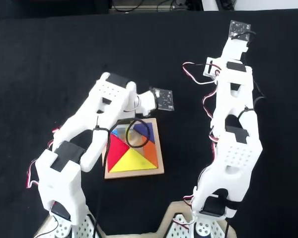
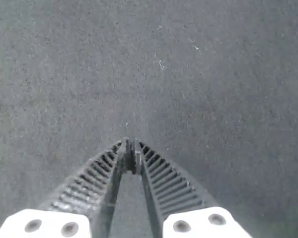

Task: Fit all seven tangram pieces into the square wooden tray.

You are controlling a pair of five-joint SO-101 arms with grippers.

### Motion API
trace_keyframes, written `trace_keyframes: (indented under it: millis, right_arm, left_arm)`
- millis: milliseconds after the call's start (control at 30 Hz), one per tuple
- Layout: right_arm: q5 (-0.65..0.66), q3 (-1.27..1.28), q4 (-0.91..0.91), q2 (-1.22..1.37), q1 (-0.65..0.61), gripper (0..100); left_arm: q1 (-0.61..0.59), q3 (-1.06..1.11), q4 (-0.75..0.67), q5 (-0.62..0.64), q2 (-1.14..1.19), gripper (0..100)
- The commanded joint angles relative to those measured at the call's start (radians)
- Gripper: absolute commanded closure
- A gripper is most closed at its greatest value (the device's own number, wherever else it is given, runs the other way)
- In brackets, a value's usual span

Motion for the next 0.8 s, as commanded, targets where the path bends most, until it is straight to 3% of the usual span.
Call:
trace_keyframes:
  millis: [0,233,500,767]
  right_arm:
    - [0.002,-0.058,0.005,-0.010,0.003,98.7]
    - [0.002,-0.059,0.017,-0.012,0.003,98.7]
    - [0.002,-0.059,0.015,-0.012,0.003,98.7]
    - [0.002,-0.061,0.012,-0.012,0.003,98.7]
  left_arm:
    - [-0.015,-0.102,0.075,0.005,-0.049,74]
    - [-0.025,-0.114,0.069,0.011,-0.037,74]
    - [-0.004,-0.027,-0.117,0.074,0.049,74]
    - [-0.002,-0.024,-0.123,0.075,0.080,74]
